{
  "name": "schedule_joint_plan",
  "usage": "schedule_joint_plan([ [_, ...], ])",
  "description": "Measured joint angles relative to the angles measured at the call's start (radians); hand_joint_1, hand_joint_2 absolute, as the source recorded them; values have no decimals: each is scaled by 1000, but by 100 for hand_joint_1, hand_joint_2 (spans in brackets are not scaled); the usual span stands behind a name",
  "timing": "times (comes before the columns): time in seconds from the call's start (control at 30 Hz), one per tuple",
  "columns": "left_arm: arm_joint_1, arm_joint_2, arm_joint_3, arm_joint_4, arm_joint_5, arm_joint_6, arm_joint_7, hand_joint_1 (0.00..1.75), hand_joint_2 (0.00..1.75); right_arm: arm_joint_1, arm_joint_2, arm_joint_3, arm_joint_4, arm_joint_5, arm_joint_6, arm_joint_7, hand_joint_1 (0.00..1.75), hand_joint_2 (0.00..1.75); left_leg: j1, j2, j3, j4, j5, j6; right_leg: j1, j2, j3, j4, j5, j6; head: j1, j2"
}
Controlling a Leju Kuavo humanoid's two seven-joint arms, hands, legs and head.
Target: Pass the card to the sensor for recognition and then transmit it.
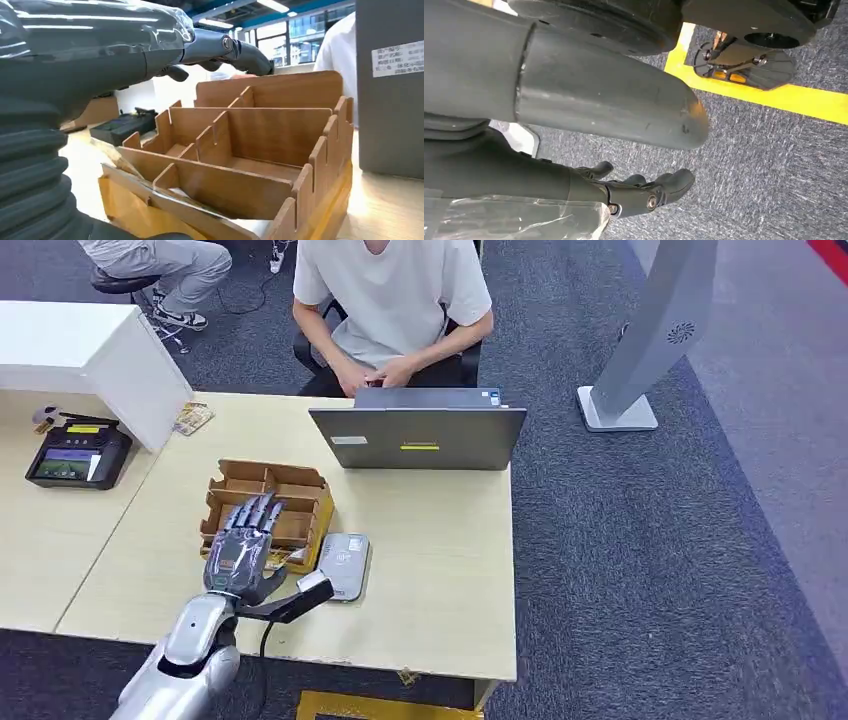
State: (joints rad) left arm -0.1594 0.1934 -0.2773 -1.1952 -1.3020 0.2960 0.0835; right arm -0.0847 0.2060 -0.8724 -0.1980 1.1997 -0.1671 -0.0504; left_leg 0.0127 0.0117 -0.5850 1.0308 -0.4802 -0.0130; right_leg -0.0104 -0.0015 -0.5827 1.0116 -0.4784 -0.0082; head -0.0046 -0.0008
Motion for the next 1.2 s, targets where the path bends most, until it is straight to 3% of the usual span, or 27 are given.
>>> schedule_joint_plan([
  [0.53,2,-9,0,-11,-4,-53,39,0,175,2,0,-3,0,-9,-5,-3,0,0,0,0,0,0,0,0,0,0,0,0,0,0,0,0],
  [1.2,19,-14,-14,-80,-27,-57,72,0,175,5,0,-16,0,-24,-11,-3,0,0,0,0,0,0,0,0,0,0,0,0,0,0,0,0],
])
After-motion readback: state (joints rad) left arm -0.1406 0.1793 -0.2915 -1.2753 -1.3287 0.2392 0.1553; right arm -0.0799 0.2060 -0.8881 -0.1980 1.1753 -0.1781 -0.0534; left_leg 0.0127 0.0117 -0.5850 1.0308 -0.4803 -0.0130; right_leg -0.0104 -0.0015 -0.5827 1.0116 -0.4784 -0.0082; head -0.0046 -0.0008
